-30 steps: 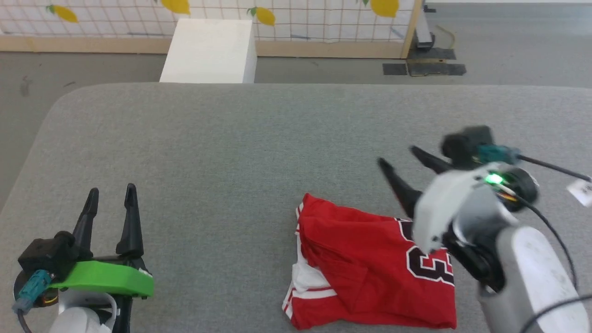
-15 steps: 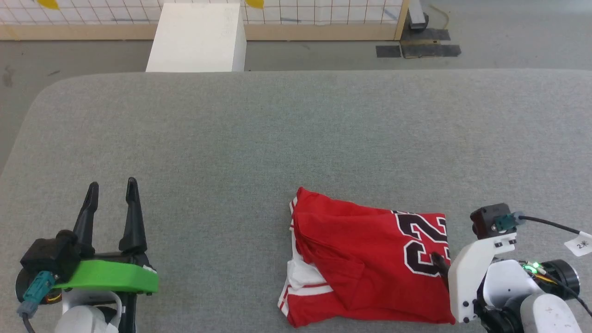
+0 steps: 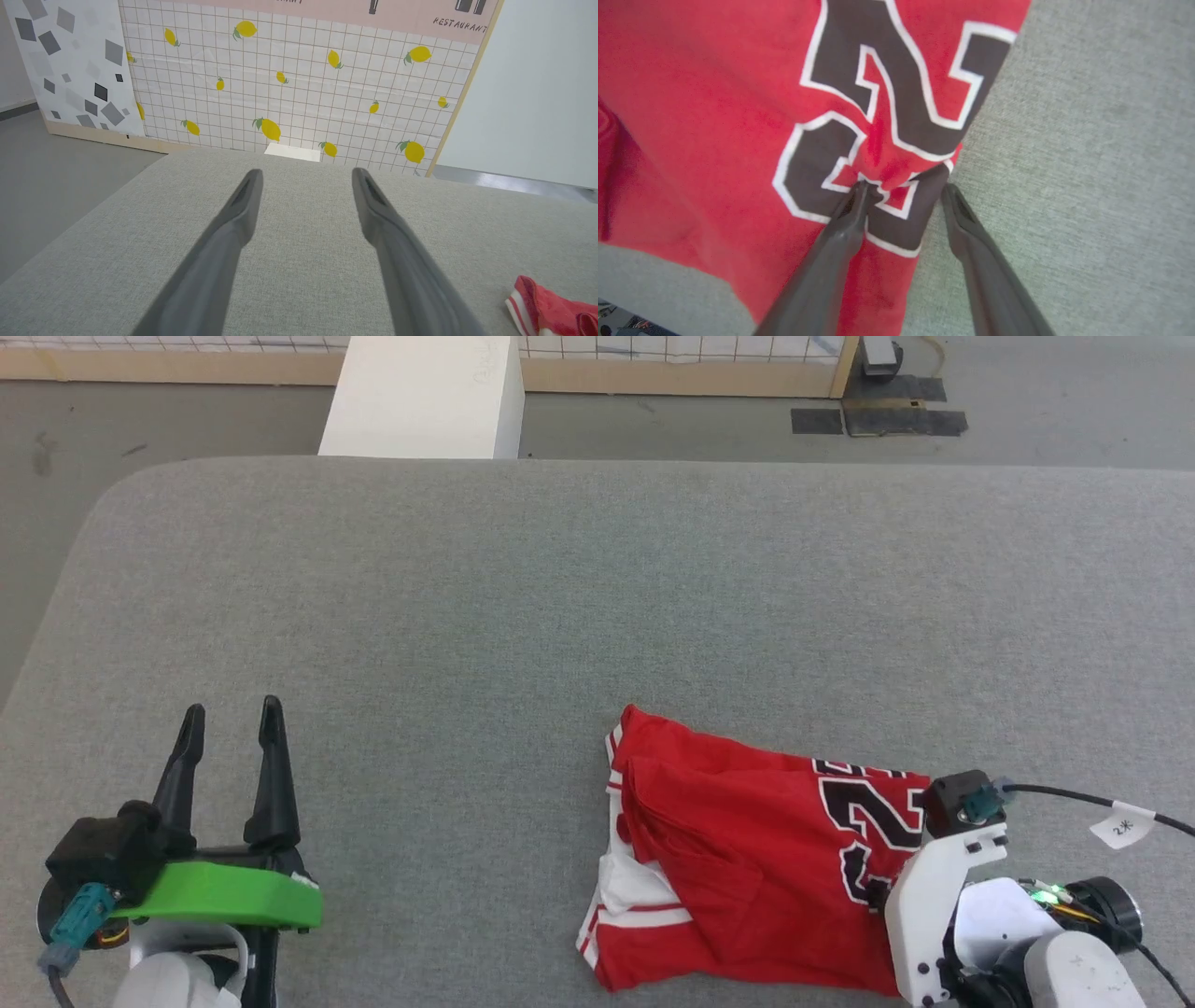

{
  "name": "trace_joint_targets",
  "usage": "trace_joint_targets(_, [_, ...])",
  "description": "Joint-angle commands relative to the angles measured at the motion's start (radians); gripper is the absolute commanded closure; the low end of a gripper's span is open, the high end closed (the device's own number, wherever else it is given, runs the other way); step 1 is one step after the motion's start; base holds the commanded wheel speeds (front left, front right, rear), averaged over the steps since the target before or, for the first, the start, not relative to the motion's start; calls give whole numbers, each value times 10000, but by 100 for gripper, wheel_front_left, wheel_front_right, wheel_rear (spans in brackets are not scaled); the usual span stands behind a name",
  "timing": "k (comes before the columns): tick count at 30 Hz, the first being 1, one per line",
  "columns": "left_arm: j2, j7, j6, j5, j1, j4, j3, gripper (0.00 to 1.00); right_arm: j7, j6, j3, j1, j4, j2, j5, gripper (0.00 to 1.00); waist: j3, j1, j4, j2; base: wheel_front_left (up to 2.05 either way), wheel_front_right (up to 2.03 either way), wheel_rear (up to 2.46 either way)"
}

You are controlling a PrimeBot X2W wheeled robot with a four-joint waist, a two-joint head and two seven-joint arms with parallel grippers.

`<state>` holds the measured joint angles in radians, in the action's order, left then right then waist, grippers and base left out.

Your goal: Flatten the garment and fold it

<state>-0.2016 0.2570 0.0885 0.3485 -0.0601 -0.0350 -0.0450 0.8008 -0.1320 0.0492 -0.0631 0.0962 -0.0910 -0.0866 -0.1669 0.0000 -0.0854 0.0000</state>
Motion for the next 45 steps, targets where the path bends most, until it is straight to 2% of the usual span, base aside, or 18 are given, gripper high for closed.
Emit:
trace_joint_targets(1, [59, 46, 71, -54, -113, -50, -29, 0, 24, 13, 115, 21, 387, -85, -123, 100, 43, 0, -8, 0, 0, 0, 0])
trace_joint_targets(4, [89, 47, 107, -71, -79, -82, -68, 0, -94, 13, 292, -168, 287, -526, -242, 100, 139, 0, 22, 0, 0, 0, 0])
trace_joint_targets(9, [130, 47, 123, -96, 164, 21, -239, 0, 47, 13, 1159, -697, -452, -1649, -631, 100, 316, 0, 486, 0, 0, 0, 0])
trace_joint_targets(12, [185, 47, 147, -81, 311, 110, -298, 0, 438, 13, 1661, -1128, -978, -2595, -970, 100, 277, 0, 1047, 0, 0, 0, 0])
trace_joint_targets(13, [216, 47, 170, -67, 350, 157, -315, 0, 731, 13, 1873, -1477, -1225, -3253, -1062, 100, 175, 0, 1458, 0, 0, 0, 0])
trace_joint_targets(17, [231, 47, 212, -74, 220, 379, -315, 0, 1114, 13, 1938, -2251, -1434, -4307, -1318, 100, -319, 0, 2232, 0, 0, 0, 0])
trace_joint_targets(23, [-102, 37, 268, -26, -255, 881, -380, 0, 1193, 13, 1431, -3282, -1271, -5371, -1295, 100, -1569, 0, 3052, 0, 0, 0, 0])
trace_joint_targets(28, [-637, -225, 298, 37, -562, 1457, -530, 0, 821, 13, 410, -3766, -781, -5673, -897, 100, -2685, 0, 3368, 0, 0, 0, 0])
trace_joint_targets(31, [-1022, -486, 313, 74, -710, 1927, -657, 0, 566, 13, -452, -3991, -355, -5624, -543, 100, -3355, 0, 3446, 0, 0, 0, 0])
trace_joint_targets(35, [-1487, -798, 325, 127, -847, 2450, -863, 0, 297, 13, -1757, -4330, 161, -5240, 122, 100, -4039, 0, 3449, 0, 0, 0, 0])
trace_joint_targets(36, [-1680, -941, 326, 158, -864, 2680, -992, 0, 146, 13, -2398, -4515, 389, -4994, 461, 100, -4314, 0, 3427, 0, 0, 0, 0])
trace_joint_targets(42, [-2022, -1183, 261, 240, -754, 3184, -1354, 0, -297, 13, -3907, -5119, 922, -4274, 1558, 100, -4710, 0, 3354, 0, 0, 0, 0])
trace_joint_targets(43, [-2048, -1207, 247, 254, -717, 3233, -1391, 0, -346, 13, -4092, -5196, 1008, -4192, 1734, 41, -4721, 0, 3347, 0, 0, 0, 0])
trace_joint_targets(44, [-2064, -1228, 236, 265, -689, 3262, -1415, 0, -411, 13, -4274, -5277, 1049, -4123, 1879, 0, -4728, 0, 3340, 0, 0, 0, 0])
trace_joint_targets(45, [-2080, -1246, 229, 279, -662, 3293, -1433, 0, -474, 13, -4457, -5362, 1103, -4044, 2043, 0, -4731, 0, 3328, 0, 0, 0, 0])
